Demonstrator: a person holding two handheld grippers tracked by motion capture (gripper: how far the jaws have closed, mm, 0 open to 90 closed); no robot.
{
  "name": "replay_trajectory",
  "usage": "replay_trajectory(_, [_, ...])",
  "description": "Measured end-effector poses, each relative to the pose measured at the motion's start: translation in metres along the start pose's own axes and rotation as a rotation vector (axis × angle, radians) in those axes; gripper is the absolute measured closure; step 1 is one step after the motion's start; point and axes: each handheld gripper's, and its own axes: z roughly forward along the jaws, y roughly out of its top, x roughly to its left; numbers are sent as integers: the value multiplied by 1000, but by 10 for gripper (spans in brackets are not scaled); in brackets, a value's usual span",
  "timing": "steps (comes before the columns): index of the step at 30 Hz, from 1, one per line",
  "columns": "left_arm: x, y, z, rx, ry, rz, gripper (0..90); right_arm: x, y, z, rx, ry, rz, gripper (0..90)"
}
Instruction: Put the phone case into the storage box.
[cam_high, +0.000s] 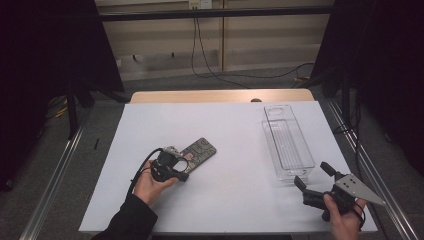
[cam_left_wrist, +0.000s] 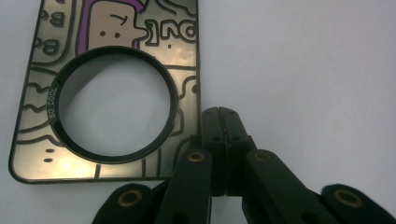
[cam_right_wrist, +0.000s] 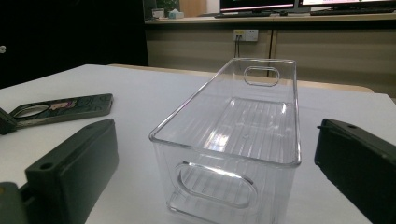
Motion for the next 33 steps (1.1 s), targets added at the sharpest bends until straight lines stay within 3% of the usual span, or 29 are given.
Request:
replay_trajectory(2, [1,0,-1,-6,27,-8,900,0,0,0,1,2,-1,0])
replay_trajectory(5, [3,-1,-2,-7,21,-11,900,0,0,0,-1,2,0,0])
replay_trajectory(11, [10,-2,-5,-15,53,-27,900,0,0,0,0,3,-2,0])
replay_trajectory(21, [13,-3,-6,-16,68,-37,900,0,0,0,-3,2,0,0])
replay_trajectory(24, [14,-2,-7,-11,83,-17,900,0,0,0,-3,2,-2,0])
replay_trajectory(29, [17,-2,-8,-14,101,-22,900,0,0,0,-2,1,-2,0])
replay_trajectory(33, [20,-2,-8,-15,89,-30,900,1,0,0,1,3,-7,0])
